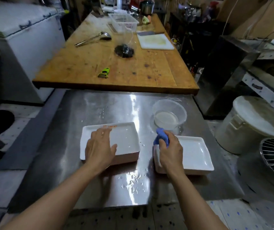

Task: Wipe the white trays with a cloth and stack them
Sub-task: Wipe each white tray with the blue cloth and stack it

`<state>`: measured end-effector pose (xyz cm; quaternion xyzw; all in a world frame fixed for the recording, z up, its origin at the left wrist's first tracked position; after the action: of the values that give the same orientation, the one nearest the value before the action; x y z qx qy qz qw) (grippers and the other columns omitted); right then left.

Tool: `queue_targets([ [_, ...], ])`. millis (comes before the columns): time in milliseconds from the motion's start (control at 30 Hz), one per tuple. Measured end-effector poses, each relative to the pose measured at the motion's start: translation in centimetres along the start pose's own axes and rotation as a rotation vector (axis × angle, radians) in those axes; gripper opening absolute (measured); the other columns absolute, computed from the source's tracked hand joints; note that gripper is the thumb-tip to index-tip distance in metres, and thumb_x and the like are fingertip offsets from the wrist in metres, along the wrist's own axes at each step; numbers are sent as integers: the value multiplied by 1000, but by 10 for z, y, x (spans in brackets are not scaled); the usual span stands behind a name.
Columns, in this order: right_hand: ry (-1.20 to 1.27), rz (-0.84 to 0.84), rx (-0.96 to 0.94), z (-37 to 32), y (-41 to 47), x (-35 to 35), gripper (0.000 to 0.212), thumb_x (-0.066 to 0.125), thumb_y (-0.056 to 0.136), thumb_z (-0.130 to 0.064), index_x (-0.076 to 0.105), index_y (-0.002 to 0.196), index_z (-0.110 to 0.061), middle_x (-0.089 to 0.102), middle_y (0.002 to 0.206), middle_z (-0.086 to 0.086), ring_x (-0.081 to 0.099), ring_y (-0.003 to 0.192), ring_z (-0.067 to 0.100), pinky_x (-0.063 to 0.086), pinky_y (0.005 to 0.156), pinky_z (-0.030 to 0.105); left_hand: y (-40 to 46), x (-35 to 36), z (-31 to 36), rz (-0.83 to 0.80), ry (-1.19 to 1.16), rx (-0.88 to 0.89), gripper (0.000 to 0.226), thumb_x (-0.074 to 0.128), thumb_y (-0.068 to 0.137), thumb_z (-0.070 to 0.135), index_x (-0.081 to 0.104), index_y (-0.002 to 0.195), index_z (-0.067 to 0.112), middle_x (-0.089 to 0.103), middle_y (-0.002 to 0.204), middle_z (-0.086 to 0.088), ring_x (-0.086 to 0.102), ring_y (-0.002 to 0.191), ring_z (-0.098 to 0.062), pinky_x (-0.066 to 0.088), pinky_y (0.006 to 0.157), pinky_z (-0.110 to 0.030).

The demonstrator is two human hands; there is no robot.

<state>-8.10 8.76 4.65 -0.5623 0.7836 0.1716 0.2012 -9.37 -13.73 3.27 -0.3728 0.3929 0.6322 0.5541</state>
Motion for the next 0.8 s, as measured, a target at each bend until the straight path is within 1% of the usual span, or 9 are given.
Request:
queue_targets([
  [133, 36, -77, -58, -23, -6, 37, 33, 46, 93, -6, 59, 123, -15, 58, 122, 3, 54, 111, 17, 40, 96, 24, 0, -16, -63, -6, 21, -306, 60, 64, 83, 30, 38, 136, 14, 38, 133, -14, 34, 122, -33, 40, 97, -44],
  [267, -73, -160, -128, -36, -6, 69, 31, 47, 93, -8, 58, 121, -13, 55, 119, 1, 49, 112, 14, 32, 91, 16, -2, -12, -97, -135, -14, -435, 52, 61, 84, 27, 44, 132, 15, 45, 128, -16, 46, 116, -34, 44, 91, -41],
  [333, -174, -222, -160, -38, -4, 84, 34, 49, 92, -9, 55, 126, -8, 51, 127, 7, 45, 119, 19, 30, 95, 16, -4, -8, -102, -146, -54, -422, 45, 59, 84, 22, 50, 127, 14, 51, 122, -14, 54, 108, -33, 46, 86, -37],
  [433, -488, -315, -252, -35, -8, 103, 41, 53, 91, -21, 50, 130, -11, 38, 140, 12, 36, 126, 27, 27, 102, 28, -5, -5, -104, -97, -128, -373, 33, 60, 82, 15, 59, 115, 12, 60, 107, -10, 56, 97, -29, 44, 78, -33],
  [467, -572, -298, -312, -34, -11, 106, 37, 54, 90, -22, 53, 126, -11, 37, 140, 11, 36, 125, 28, 29, 99, 30, -5, -5, -104, -81, -147, -369, 30, 60, 82, 13, 60, 112, 12, 61, 103, -9, 55, 94, -28, 43, 75, -32],
  [533, -623, -279, -368, -30, -18, 110, 22, 54, 87, -14, 60, 108, -8, 42, 134, 9, 38, 117, 28, 35, 85, 30, -5, -5, -104, -58, -182, -365, 26, 58, 80, 9, 60, 106, 12, 61, 98, -8, 53, 86, -26, 40, 69, -30],
  [633, -720, -336, -307, -19, -18, 120, 16, 49, 82, 0, 58, 95, -5, 48, 114, 8, 46, 104, 25, 33, 63, 27, -5, -6, -104, -54, -215, -354, 22, 54, 78, 6, 60, 98, 13, 58, 91, -5, 49, 80, -23, 36, 66, -29],
  [733, -742, -299, -262, -19, -1, 127, 22, 49, 86, -2, 58, 106, -1, 48, 117, 12, 45, 106, 26, 30, 65, 25, -4, -7, -105, -55, -246, -333, 17, 54, 76, 5, 59, 89, 14, 52, 80, -1, 51, 79, -23, 36, 64, -28],
  [800, -698, -272, -215, -25, 12, 134, 29, 48, 89, -6, 55, 117, -2, 45, 125, 14, 41, 113, 28, 34, 73, 27, -3, -9, -104, -49, -251, -324, 14, 54, 74, 3, 52, 73, 17, 46, 72, 2, 48, 73, -21, 32, 58, -27],
])
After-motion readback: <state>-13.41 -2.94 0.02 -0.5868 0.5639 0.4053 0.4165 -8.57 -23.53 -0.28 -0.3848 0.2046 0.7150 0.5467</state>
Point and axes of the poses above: each hand's wrist, its own y-axis towards the middle knuckle, its own x-axis out of the palm, z = x × y, the point moved 4 cm from there along y, towards the middle knuckle
